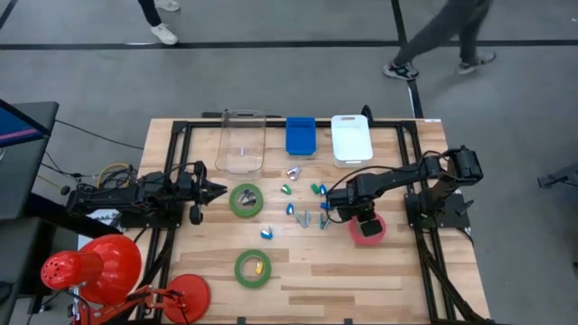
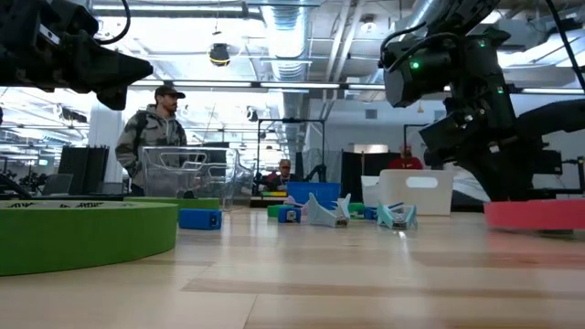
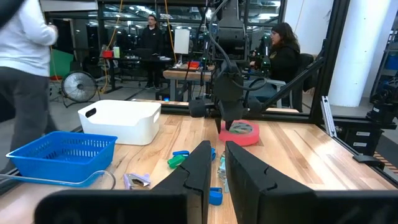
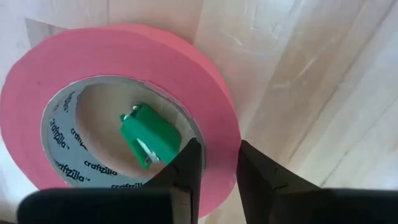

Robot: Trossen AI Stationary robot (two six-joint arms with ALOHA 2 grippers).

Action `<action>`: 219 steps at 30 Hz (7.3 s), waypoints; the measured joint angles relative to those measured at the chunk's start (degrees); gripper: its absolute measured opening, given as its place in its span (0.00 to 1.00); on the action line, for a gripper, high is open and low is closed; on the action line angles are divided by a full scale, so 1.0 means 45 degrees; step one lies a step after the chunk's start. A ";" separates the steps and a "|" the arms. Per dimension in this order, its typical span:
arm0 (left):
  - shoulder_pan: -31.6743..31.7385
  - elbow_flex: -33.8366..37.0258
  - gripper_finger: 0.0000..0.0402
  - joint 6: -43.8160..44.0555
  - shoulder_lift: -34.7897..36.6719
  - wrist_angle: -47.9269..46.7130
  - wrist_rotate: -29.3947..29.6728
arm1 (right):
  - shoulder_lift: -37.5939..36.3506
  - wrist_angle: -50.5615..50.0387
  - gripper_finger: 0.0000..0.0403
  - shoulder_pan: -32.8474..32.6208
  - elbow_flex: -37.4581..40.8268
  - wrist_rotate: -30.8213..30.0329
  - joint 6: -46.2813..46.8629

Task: Pick and place Stapler, Stapler remover, tape
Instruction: Put the pink tape into the transparent bin

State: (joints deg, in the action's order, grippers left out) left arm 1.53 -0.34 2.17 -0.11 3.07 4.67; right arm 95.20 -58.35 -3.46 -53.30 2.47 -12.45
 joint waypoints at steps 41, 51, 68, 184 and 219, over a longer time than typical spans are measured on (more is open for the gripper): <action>0.0002 0.0000 0.10 0.0000 -0.0001 0.0072 0.0000 | -0.3428 -0.1065 0.15 0.1814 -0.6194 -0.2999 0.2113; -0.0002 0.0000 0.10 0.0485 0.0003 0.1119 -0.0039 | -0.3405 0.0441 0.15 0.1812 -0.7048 -0.2511 0.2108; -0.0002 -0.1017 0.18 0.3587 -0.2221 0.3995 -0.0379 | -0.3405 0.2516 0.17 0.1812 -0.7941 -0.2518 0.2550; -0.0047 -1.0336 0.18 0.3851 -1.5525 0.7546 -0.3439 | -0.2337 0.7197 0.54 0.1870 -0.7940 -0.0906 0.2730; 0.4081 -1.0341 0.18 0.3189 -1.5037 0.2132 -0.3526 | -0.5275 0.4491 0.39 0.1880 -0.7922 -0.0886 0.4022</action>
State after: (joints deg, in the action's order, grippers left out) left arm 19.89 -46.87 16.53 -67.78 12.66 -11.20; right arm 71.46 -38.14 4.99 -88.95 -1.52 5.65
